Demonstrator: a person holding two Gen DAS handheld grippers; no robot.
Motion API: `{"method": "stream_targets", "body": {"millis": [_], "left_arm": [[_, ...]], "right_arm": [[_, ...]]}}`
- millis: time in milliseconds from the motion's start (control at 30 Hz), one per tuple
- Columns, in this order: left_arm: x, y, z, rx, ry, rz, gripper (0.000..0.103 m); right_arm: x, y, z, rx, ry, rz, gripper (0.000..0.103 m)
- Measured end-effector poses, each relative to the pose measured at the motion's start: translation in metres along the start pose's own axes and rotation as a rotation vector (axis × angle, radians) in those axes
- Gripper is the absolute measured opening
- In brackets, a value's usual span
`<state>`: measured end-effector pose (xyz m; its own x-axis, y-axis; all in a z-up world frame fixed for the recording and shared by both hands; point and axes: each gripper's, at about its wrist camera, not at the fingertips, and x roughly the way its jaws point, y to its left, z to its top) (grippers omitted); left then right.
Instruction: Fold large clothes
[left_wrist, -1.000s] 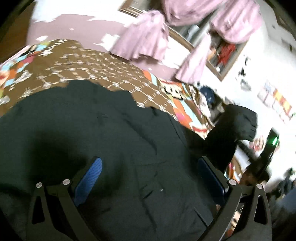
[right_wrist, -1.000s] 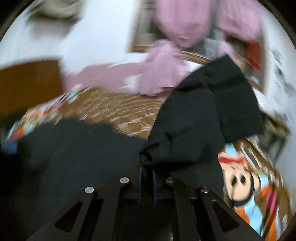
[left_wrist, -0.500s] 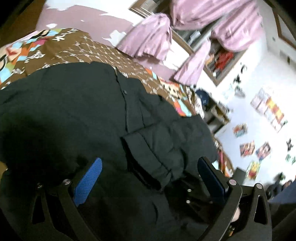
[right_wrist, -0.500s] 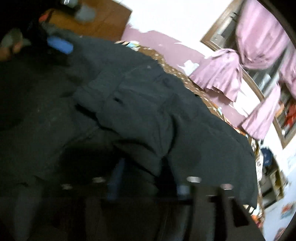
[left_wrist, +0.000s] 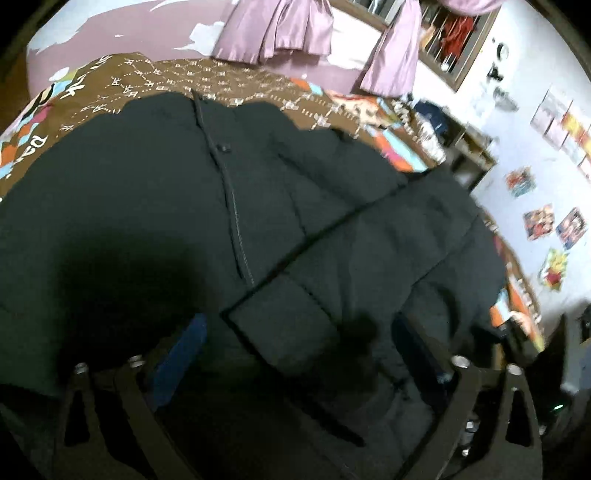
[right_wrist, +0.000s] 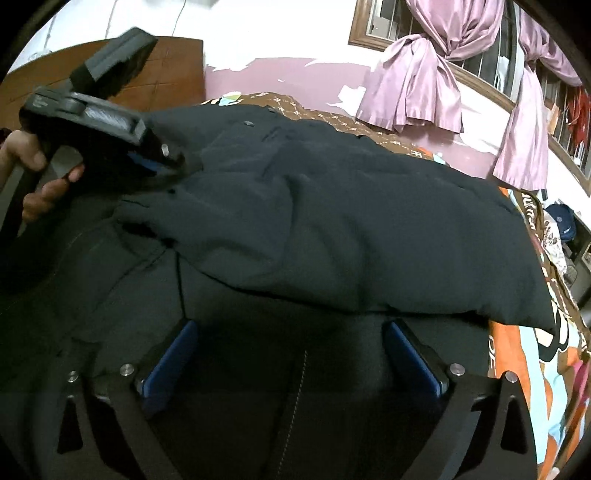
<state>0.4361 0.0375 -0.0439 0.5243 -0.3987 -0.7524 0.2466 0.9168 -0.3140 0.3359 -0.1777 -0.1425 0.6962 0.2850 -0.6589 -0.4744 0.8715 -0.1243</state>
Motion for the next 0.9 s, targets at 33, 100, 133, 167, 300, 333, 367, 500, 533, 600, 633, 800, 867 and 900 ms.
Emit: {"method": "stream_targets", "body": {"millis": [33, 100, 133, 167, 300, 333, 367, 500, 533, 600, 633, 800, 867, 900], "left_arm": [[0.004, 0.002, -0.001, -0.004, 0.010, 0.007, 0.057], [0.009, 0.005, -0.006, -0.027, 0.026, 0.042, 0.040], [0.008, 0.006, -0.003, -0.041, 0.019, 0.057, 0.028], [0.006, 0.006, -0.003, -0.051, 0.010, 0.071, 0.023], [-0.009, -0.002, -0.002, -0.041, -0.052, 0.095, 0.006], [-0.013, -0.005, -0.002, -0.030, -0.067, 0.098, 0.004], [-0.018, -0.011, -0.002, -0.013, -0.088, 0.102, 0.003], [-0.054, -0.023, -0.005, 0.026, -0.183, 0.098, 0.003], [-0.060, -0.024, -0.004, 0.029, -0.198, 0.099, 0.003], [-0.082, -0.020, -0.005, 0.031, -0.233, 0.114, 0.002], [-0.094, -0.015, -0.006, 0.024, -0.244, 0.127, 0.002], [-0.138, 0.015, -0.018, -0.047, -0.236, 0.171, 0.002], [-0.147, 0.023, -0.030, -0.050, -0.221, 0.202, 0.002], [-0.150, 0.025, -0.035, -0.051, -0.214, 0.217, 0.002]], "right_arm": [[0.001, 0.001, 0.002, -0.003, 0.000, -0.005, 0.103], [0.000, 0.002, -0.003, -0.004, -0.001, -0.009, 0.103], [0.000, 0.003, -0.003, -0.004, -0.003, -0.010, 0.103], [-0.001, 0.004, -0.004, -0.005, -0.004, -0.014, 0.103], [-0.007, 0.009, -0.006, -0.006, -0.038, -0.053, 0.103], [-0.015, 0.011, -0.007, -0.010, -0.079, -0.078, 0.103], [-0.026, 0.012, -0.005, -0.020, -0.125, -0.077, 0.103], [-0.060, 0.021, 0.012, -0.073, -0.275, -0.073, 0.103], [-0.068, 0.022, 0.021, -0.071, -0.313, -0.070, 0.103], [-0.079, 0.024, 0.040, -0.054, -0.374, -0.058, 0.103], [-0.082, 0.025, 0.047, -0.054, -0.390, -0.058, 0.103], [-0.051, 0.032, 0.094, -0.063, -0.358, -0.090, 0.103], [-0.012, 0.036, 0.109, -0.064, -0.227, -0.114, 0.103], [0.002, 0.036, 0.109, -0.058, -0.177, -0.122, 0.103]]}}
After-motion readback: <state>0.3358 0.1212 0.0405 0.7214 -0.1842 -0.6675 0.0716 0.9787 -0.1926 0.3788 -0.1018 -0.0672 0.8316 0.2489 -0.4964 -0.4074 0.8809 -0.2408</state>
